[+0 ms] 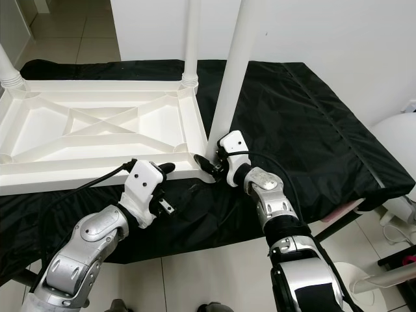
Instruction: Building children table
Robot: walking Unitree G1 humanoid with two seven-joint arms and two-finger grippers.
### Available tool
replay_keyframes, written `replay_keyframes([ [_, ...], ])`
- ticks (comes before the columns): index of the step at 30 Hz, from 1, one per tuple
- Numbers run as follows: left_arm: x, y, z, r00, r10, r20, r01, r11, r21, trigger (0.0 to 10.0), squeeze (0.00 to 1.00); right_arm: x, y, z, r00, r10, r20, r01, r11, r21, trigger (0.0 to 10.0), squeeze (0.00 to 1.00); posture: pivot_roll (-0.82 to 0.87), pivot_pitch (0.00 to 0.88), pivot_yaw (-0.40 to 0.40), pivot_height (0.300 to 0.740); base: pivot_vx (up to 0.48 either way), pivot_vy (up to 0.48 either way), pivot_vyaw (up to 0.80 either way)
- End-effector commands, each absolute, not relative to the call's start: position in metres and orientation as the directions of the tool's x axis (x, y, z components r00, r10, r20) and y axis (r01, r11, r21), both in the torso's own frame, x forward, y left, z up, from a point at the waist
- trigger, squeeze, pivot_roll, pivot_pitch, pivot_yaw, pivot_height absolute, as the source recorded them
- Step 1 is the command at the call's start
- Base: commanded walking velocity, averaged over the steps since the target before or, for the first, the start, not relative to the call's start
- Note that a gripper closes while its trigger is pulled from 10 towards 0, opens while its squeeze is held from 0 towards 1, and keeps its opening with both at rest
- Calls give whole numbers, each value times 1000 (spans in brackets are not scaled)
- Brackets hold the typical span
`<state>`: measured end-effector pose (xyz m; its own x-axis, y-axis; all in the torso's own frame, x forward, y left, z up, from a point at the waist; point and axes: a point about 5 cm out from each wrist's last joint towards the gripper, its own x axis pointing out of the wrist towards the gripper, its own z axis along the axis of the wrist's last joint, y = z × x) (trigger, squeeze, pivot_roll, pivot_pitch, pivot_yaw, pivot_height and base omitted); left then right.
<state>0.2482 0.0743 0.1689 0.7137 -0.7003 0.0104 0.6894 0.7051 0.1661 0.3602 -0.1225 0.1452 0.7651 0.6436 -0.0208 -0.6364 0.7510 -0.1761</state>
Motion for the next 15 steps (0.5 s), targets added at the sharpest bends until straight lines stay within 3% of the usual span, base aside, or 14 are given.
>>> replay_keyframes([
  [1, 248, 73, 169, 730, -684, 6, 674, 720, 166, 10000, 0, 362, -118, 143, 808, 588, -30, -586, 800, -127, 10000, 0, 35, 87, -63, 740, 0, 0, 0],
  [4, 248, 72, 169, 729, -684, 6, 674, 720, 165, 10000, 0, 362, -117, 144, 822, 569, -25, -568, 815, -114, 10000, 0, 34, 90, -63, 740, 0, 0, 0],
  [8, 247, 72, 168, 728, -686, 5, 676, 719, 160, 10000, 0, 358, -108, 144, 911, 411, 8, -411, 911, -41, 10000, 0, 29, 96, -66, 740, 0, 0, 0],
  [15, 246, 71, 167, 727, -687, 4, 678, 719, 155, 10000, 0, 347, -102, 139, 973, 231, 19, -231, 973, -15, 10000, 0, 24, 102, -67, 740, 0, 0, 0],
])
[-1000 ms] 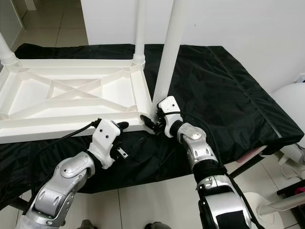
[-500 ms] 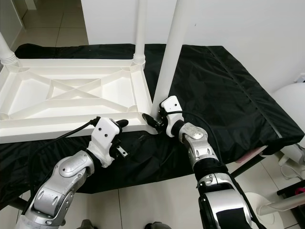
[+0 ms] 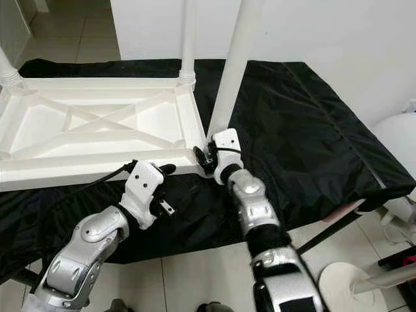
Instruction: Building children table
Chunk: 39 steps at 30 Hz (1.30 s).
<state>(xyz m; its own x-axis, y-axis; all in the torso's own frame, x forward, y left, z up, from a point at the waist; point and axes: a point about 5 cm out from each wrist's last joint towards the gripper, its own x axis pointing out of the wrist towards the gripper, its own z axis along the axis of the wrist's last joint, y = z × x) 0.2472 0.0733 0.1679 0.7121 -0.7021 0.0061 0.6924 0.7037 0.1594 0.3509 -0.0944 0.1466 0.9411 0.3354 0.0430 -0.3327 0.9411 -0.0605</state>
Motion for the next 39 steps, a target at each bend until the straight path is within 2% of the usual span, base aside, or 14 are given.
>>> replay_keyframes([
  [1, 246, 70, 167, 726, -688, 4, 679, 718, 155, 10000, 0, 343, -101, 137, 984, 174, 22, -174, 984, -24, 10000, 0, 24, 103, -70, 740, 0, 0, 0],
  [2, 246, 70, 167, 726, -688, 4, 679, 718, 155, 10000, 0, 343, -101, 137, 984, 174, 22, -174, 984, -24, 10000, 0, 24, 103, -70, 740, 0, 0, 0],
  [4, 246, 69, 167, 725, -689, 5, 680, 716, 154, 10000, 0, 330, -96, 133, 998, 59, 23, -59, 998, -11, 10000, 0, 26, 104, -69, 740, 0, 0, 0],
  [5, 246, 69, 167, 725, -689, 5, 680, 717, 153, 10000, 0, 327, -93, 132, 999, 47, 17, -47, 999, 5, 10000, 0, 26, 104, -70, 740, 0, 0, 0],
  [14, 245, 69, 166, 720, -694, 1, 686, 712, 152, 10000, 0, 324, -93, 140, 996, 79, 45, -80, 997, 22, 10000, 0, 17, 103, -70, 740, 0, 0, 0],
  [15, 246, 69, 166, 720, -694, 4, 685, 712, 153, 10000, 0, 323, -93, 143, 993, 95, 66, -98, 994, 41, 10000, 1000, 16, 100, -72, 740, 0, 0, 0],
  [20, 246, 68, 166, 720, -694, 5, 685, 712, 154, 10000, 0, 321, -94, 148, 992, 91, 89, -94, 995, 33, 10000, 1000, 17, 94, -75, 740, 0, 0, 0],
  [25, 244, 69, 164, 722, -691, 1, 683, 714, 153, 10000, 0, 313, -104, 153, 975, 174, 135, -182, 982, 45, 10000, 1000, 21, 83, -86, 740, 0, 0, 0],
  [26, 244, 69, 163, 724, -690, -1, 682, 715, 153, 10000, 0, 311, -108, 152, 969, 210, 132, -217, 975, 42, 10000, 918, 21, 83, -86, 740, 0, 0, 0],
  [27, 244, 69, 163, 724, -690, -1, 682, 715, 153, 10000, 0, 311, -108, 152, 969, 210, 132, -217, 975, 42, 10000, 918, 21, 83, -86, 740, 0, 0, 0],
  [28, 244, 70, 163, 725, -689, -2, 681, 716, 153, 10000, 0, 310, -112, 150, 961, 247, 126, -252, 968, 21, 10000, 0, 22, 81, -88, 740, 0, 0, 0],
  [33, 247, 71, 164, 720, -694, 0, 685, 711, 157, 10000, 0, 315, -123, 146, 917, 383, 116, -381, 924, -34, 10000, 0, 20, 68, -86, 740, 0, 0, 0],
  [36, 248, 71, 165, 718, -696, 1, 687, 709, 162, 10000, 0, 317, -125, 146, 907, 406, 116, -403, 914, -49, 10000, 0, 20, 68, -86, 740, 0, 0, 0],
  [39, 251, 73, 167, 715, -700, 4, 689, 705, 169, 10000, 0, 326, -130, 147, 860, 502, 92, -495, 865, -83, 10000, 0, 11, 61, -82, 740, 0, 0, 0],
])
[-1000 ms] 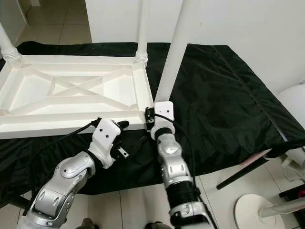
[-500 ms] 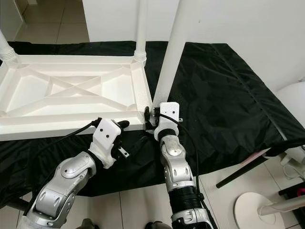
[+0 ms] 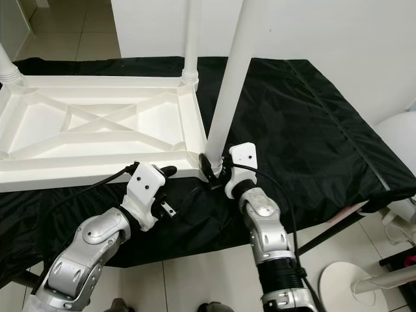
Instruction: Building children table
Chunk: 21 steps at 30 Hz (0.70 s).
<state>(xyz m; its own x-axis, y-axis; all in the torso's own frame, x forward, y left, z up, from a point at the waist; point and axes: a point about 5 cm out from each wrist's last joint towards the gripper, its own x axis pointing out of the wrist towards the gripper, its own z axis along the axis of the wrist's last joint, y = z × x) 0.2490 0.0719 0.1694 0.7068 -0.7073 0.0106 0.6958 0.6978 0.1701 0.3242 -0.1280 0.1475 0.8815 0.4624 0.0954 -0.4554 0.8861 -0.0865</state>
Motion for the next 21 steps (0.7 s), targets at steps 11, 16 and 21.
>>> replay_keyframes([
  [11, 261, 74, 173, 714, -699, 21, 682, 703, 202, 10000, 0, 344, -117, 150, 725, 688, 39, -677, 722, -140, 10000, 0, 13, 56, -76, 740, 0, 0, 0],
  [16, 263, 76, 175, 716, -698, 20, 680, 704, 203, 10000, 0, 346, -115, 148, 705, 709, 27, -699, 700, -145, 10000, 0, 19, 60, -75, 740, 0, 0, 0],
  [21, 263, 79, 176, 716, -698, 18, 678, 701, 220, 10000, 0, 351, -118, 144, 701, 713, 13, -705, 696, -138, 0, 0, 27, 61, -72, 740, 0, 0, 0],
])
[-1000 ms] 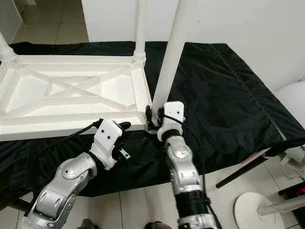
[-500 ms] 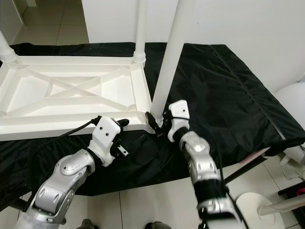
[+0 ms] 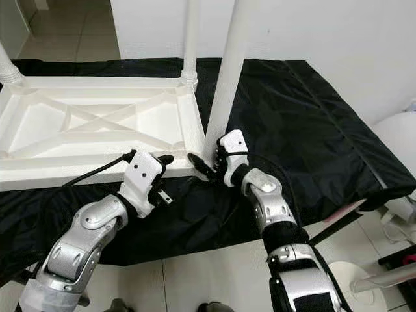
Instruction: Building children table
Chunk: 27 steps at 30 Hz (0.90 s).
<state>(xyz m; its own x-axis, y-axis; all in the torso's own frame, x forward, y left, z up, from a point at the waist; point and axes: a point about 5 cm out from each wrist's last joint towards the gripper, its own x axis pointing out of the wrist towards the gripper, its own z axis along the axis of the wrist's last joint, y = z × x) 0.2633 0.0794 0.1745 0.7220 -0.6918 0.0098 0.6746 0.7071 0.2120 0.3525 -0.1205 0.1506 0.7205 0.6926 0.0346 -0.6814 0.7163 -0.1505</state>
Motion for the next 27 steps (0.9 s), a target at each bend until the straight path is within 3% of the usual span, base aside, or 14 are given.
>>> replay_keyframes([
  [1, 263, 80, 176, 717, -697, 17, 677, 702, 221, 10000, 0, 351, -119, 143, 704, 710, 11, -702, 699, -134, 0, 0, 27, 61, -72, 740, 0, 0, 0],
  [12, 264, 81, 177, 720, -693, 15, 673, 705, 224, 10000, 0, 350, -125, 136, 712, 702, 14, -698, 710, -95, 0, 0, 38, 84, -75, 740, 0, 0, 0],
  [13, 263, 82, 177, 722, -692, 13, 673, 706, 221, 10000, 0, 350, -125, 137, 721, 693, 23, -689, 720, -87, 10000, 0, 40, 89, -77, 740, 0, 0, 0],
  [23, 257, 81, 174, 724, -690, 7, 673, 708, 214, 10000, 0, 352, -124, 138, 851, 523, 54, -518, 852, -77, 10000, 0, 40, 94, -78, 740, 0, 0, 0],
  [27, 259, 83, 172, 726, -687, 5, 671, 711, 213, 10000, 0, 342, -110, 142, 875, 477, 87, -476, 879, -28, 10000, 0, 27, 89, -79, 740, 0, 0, 0],
])
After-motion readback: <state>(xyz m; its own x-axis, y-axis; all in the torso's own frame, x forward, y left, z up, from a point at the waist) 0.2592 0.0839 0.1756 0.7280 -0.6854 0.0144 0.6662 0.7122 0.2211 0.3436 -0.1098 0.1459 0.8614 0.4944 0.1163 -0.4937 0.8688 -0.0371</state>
